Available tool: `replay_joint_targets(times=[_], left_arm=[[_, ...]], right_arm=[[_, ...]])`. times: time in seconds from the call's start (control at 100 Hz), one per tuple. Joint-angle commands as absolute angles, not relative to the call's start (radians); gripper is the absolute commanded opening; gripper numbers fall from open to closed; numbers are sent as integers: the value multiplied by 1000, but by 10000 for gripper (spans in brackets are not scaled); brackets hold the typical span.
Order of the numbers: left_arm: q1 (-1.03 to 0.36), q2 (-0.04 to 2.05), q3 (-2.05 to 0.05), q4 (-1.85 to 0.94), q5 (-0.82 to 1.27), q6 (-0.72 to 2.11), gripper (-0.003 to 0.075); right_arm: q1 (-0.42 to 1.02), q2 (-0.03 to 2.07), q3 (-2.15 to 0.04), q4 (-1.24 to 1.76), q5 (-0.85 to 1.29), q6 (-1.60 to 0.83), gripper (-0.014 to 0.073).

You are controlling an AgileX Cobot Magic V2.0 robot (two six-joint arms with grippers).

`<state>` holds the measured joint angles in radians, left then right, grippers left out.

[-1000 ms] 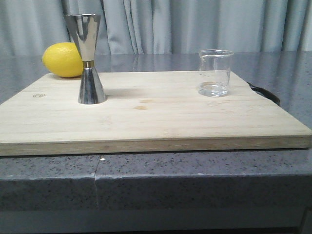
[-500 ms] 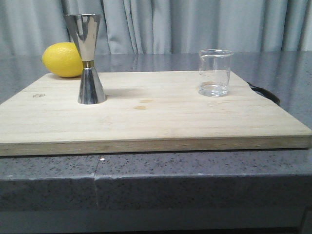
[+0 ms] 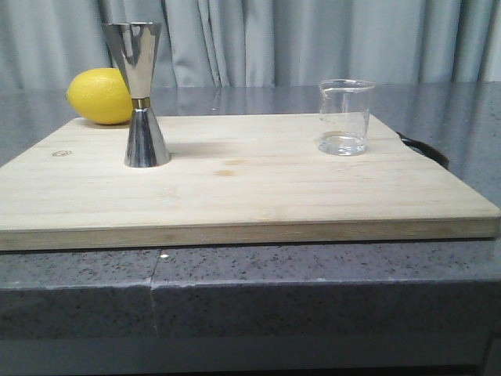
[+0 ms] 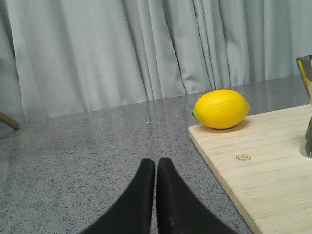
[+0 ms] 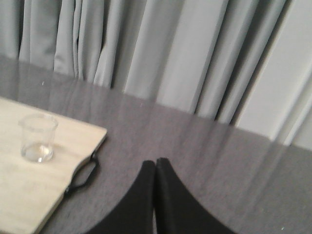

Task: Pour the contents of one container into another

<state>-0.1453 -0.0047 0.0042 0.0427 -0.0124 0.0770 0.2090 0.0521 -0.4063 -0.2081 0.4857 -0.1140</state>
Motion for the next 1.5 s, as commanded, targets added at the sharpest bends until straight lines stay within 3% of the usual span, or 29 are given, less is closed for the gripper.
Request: replay_joint_targets(times=[0.0, 0.15, 0.37, 0.53, 1.49], left_arm=[[-143, -30, 40, 42, -82, 65, -19], [-143, -30, 40, 42, -82, 65, -19], [-143, -30, 40, 42, -82, 65, -19], [-143, -30, 40, 42, -82, 65, -19], [-143, -30, 40, 42, -82, 65, -19]], right_arm=[[193, 71, -326, -179, 375, -121, -75], [127, 71, -215, 66, 246, -83, -75], [20, 13, -73, 70, 52, 54, -75], [-37, -22, -23, -8, 58, 207, -75], [-39, -27, 40, -20, 56, 207, -75]])
